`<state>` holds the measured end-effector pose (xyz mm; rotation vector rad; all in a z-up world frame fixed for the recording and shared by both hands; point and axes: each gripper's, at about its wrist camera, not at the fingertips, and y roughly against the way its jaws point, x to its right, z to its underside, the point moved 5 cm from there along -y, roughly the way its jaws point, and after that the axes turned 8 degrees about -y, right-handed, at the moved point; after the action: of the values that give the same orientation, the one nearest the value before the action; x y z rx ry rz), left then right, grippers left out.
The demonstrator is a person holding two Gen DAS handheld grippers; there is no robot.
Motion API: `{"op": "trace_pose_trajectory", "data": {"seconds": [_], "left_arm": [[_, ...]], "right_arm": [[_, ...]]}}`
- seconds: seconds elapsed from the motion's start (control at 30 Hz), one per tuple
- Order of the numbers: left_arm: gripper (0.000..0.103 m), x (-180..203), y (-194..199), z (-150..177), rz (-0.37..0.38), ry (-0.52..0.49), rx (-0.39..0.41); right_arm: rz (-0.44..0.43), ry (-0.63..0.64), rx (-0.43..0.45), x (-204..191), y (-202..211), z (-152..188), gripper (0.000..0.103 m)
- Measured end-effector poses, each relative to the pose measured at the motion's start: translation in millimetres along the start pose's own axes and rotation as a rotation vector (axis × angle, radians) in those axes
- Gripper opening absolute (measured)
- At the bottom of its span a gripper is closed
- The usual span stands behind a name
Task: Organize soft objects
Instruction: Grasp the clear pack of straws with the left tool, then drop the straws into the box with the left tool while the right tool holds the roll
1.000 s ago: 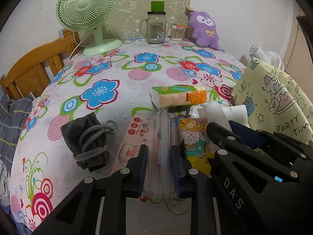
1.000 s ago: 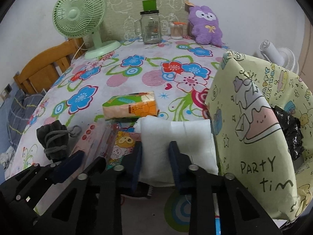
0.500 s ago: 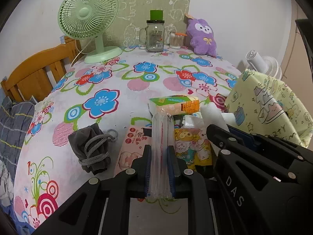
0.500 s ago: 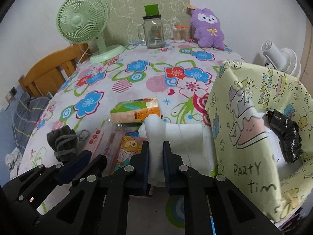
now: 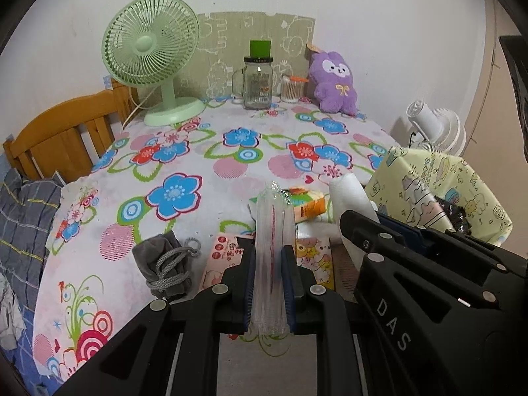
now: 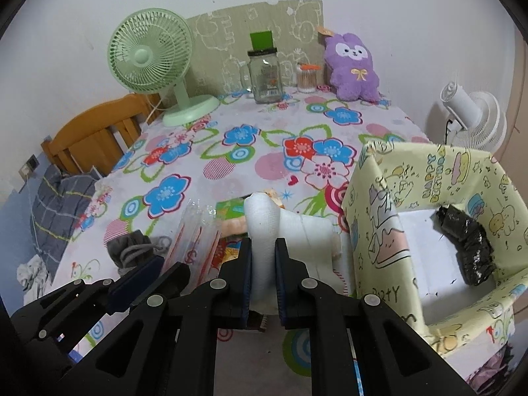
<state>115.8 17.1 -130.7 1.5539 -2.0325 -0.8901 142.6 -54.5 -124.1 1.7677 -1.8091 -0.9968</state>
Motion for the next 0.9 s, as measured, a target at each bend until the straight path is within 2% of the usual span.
{"op": "trace_pose_trajectory", "data": {"seconds": [0.63,0.9], "left_arm": [[0.013,-0.3,43.3,-31.0,-0.029,0.003,0.089],[0.013,10.9,57.6,-43.4,-0.028,0.0,0.129]], "right_arm": [[-0.045,0.029,0.091,-12.2,46.7,-31.9,0.015],[-0.046,0.029,0.128,-6.2,64.9,-44.9,0.015]]}}
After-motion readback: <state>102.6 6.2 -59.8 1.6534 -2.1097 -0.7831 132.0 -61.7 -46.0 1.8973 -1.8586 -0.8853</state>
